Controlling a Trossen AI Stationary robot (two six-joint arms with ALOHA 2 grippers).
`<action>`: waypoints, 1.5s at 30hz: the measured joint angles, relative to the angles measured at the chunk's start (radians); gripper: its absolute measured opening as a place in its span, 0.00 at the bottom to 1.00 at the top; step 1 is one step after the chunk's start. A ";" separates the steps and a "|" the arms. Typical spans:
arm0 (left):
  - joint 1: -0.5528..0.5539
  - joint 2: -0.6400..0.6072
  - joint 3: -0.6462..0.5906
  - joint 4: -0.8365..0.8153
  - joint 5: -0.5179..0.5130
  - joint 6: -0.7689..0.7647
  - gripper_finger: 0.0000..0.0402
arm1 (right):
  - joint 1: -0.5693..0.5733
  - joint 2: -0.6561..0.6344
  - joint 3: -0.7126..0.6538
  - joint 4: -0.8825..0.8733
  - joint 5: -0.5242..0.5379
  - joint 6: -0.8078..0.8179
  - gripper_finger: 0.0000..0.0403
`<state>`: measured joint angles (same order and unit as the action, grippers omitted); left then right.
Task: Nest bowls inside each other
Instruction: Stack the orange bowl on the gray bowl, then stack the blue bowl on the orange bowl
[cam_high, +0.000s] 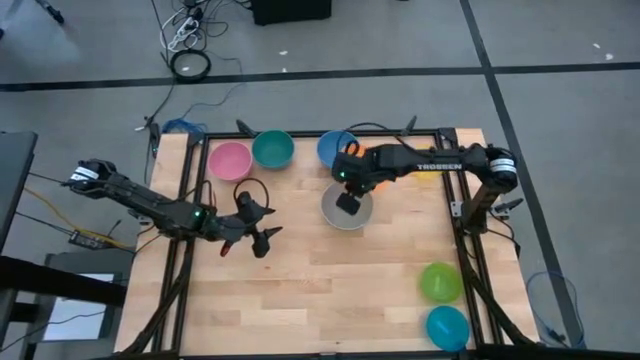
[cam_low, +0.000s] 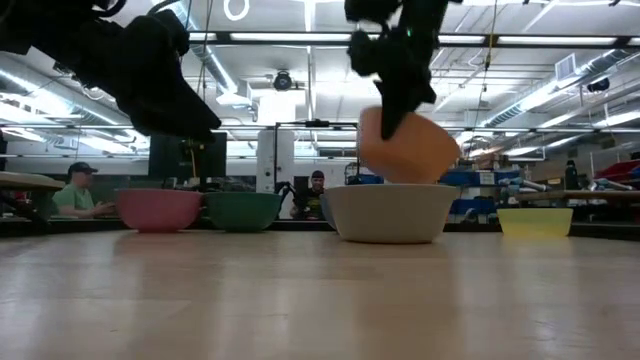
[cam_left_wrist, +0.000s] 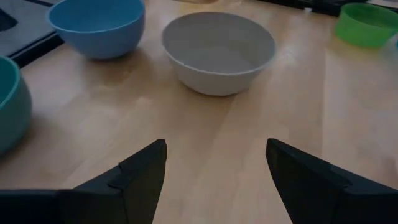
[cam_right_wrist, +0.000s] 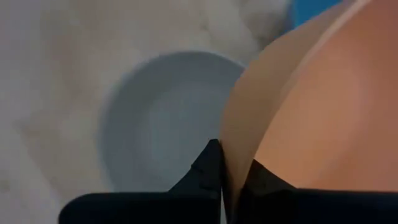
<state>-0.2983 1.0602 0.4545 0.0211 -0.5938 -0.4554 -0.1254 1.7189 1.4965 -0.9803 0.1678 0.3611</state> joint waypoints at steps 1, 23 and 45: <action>0.006 0.000 0.000 0.001 0.000 -0.001 0.71 | 0.019 0.003 0.012 0.015 -0.001 0.019 0.00; 0.055 0.000 0.000 0.001 0.055 0.004 0.71 | 0.191 0.211 0.060 0.026 -0.095 0.152 0.29; 0.233 -0.001 0.021 -0.055 -0.164 0.136 0.71 | 0.106 0.210 0.328 -0.048 0.126 -0.130 0.28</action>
<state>-0.0656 1.0592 0.4758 -0.0340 -0.7574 -0.3197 -0.0196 1.9285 1.8248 -1.0279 0.2935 0.2315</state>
